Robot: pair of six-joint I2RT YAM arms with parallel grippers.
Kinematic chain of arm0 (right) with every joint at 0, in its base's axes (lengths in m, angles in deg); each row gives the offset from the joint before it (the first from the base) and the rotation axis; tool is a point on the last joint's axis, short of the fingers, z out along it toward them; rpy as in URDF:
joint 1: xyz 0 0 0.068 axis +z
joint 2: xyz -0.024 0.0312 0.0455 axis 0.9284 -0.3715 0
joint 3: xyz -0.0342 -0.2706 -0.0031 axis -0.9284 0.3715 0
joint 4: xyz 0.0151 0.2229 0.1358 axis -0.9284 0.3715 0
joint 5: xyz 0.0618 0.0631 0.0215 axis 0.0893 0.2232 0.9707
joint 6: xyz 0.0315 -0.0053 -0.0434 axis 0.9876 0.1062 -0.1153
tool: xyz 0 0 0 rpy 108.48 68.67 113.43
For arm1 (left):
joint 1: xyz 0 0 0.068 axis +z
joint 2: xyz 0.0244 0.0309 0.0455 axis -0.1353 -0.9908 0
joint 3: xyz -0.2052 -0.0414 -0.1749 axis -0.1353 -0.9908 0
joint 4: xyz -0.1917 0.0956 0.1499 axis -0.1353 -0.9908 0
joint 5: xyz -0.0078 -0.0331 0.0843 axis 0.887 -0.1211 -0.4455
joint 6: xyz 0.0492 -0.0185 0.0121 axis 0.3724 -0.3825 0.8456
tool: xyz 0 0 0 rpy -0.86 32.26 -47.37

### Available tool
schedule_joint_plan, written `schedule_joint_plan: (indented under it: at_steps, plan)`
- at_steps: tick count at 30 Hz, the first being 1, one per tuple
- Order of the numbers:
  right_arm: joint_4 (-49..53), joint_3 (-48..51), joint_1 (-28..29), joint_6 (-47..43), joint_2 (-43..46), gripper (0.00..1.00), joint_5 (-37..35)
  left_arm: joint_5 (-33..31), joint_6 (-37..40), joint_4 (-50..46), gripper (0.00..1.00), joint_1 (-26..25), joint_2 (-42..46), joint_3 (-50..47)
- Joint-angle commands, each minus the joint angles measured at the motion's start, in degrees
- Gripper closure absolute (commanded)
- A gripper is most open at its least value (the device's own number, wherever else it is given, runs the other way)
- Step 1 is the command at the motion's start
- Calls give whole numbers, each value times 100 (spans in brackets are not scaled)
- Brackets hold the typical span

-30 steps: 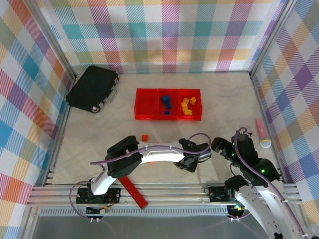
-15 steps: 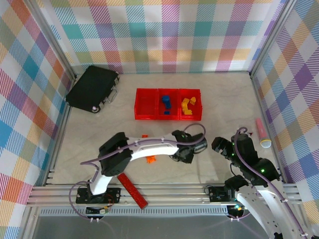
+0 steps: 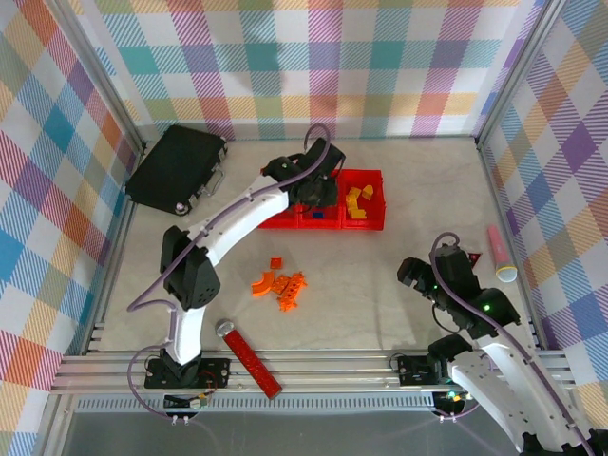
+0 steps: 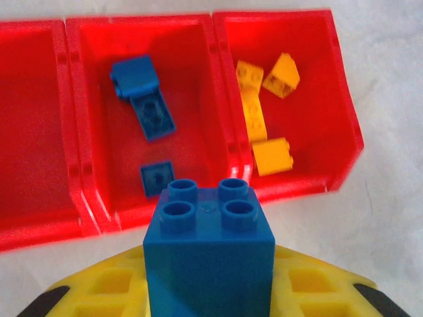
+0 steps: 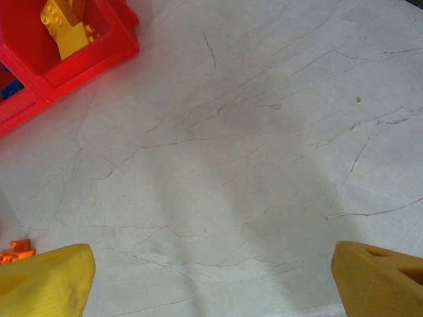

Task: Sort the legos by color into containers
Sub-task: Place the lego in the container.

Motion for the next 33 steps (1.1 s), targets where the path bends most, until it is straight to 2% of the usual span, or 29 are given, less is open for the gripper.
schedule_joint_plan:
  at_steps: [1, 8, 13, 18, 23, 26, 33]
  plan:
    - [-161, -1, -39, -153, -75, 7, 67, 64, 350, -122, 82, 230, -608, 494]
    - [-160, 17, -41, -171, -133, 7, 172, 302, 531, 10, 81, 589, -1672, 1495]
    - [-115, 87, -41, -122, -100, 7, 271, 182, 664, 194, 76, 655, -1992, 1620]
    - [-85, 128, -46, -77, -60, 7, 316, 113, 656, 336, 63, 673, -2107, 1585]
    - [-73, 141, -46, -31, -15, 7, 324, 248, 593, 669, 41, 670, -1938, 1261]
    - [-44, 107, -40, -31, -5, 7, 307, 279, 626, 855, 34, 671, -1743, 1087]
    - [23, -41, -40, -64, -1, 7, 324, 467, 1025, 887, 25, 648, -1050, 1091]
